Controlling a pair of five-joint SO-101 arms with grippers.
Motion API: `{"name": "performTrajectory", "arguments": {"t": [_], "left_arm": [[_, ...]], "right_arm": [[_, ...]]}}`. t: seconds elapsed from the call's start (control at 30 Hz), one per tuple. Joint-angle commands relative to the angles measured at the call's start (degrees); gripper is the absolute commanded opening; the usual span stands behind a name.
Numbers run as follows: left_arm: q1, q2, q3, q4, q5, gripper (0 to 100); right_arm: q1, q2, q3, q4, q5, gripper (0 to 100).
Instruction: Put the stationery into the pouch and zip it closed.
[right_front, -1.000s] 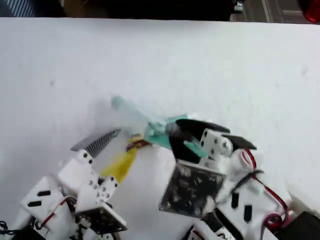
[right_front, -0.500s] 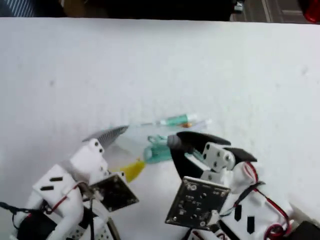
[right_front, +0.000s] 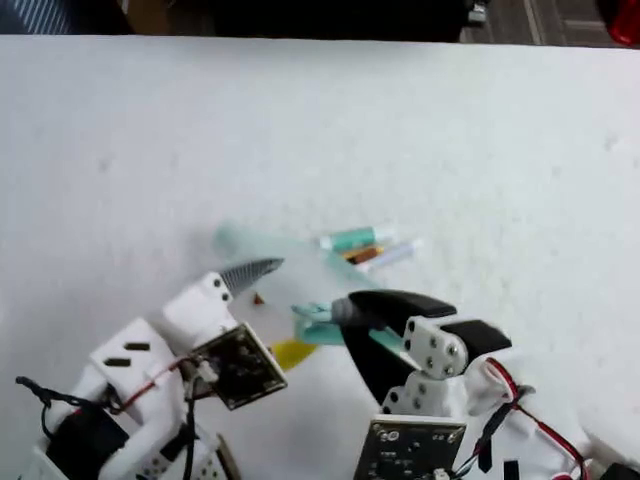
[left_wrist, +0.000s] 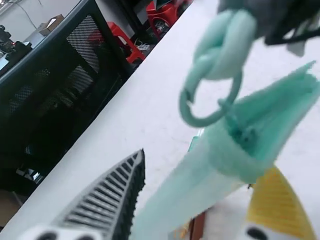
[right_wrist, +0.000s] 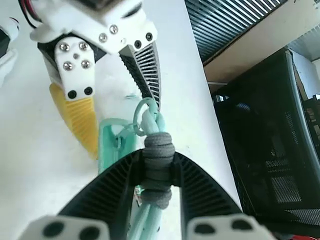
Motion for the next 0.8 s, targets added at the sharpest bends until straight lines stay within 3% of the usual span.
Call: {"name": "performTrajectory", "arguments": {"t": [0.0,0.27,0.5,0.7,0.77], "left_arm": [[3.30,1.01,1.85,-3.08,1.05,34],[3.47,0.92,6.24,-4.92,1.49,34],[3.82,0.84,6.07,-5.10,3.78,21],[3.56,0.84,5.98,-6.86,3.78,2],[3.47,0.84,5.98,-8.62,3.78,3]], "right_arm": [[-0.48,-0.31,-0.09,-0.22,0.88,1.6],[-0.48,-0.40,-0.09,-0.22,0.88,1.6],[3.12,-0.13,-0.09,-3.38,-1.23,1.6],[4.62,-0.04,0.26,-6.81,-3.08,1.6],[4.62,0.13,0.35,-8.57,-3.25,1.6]]}}
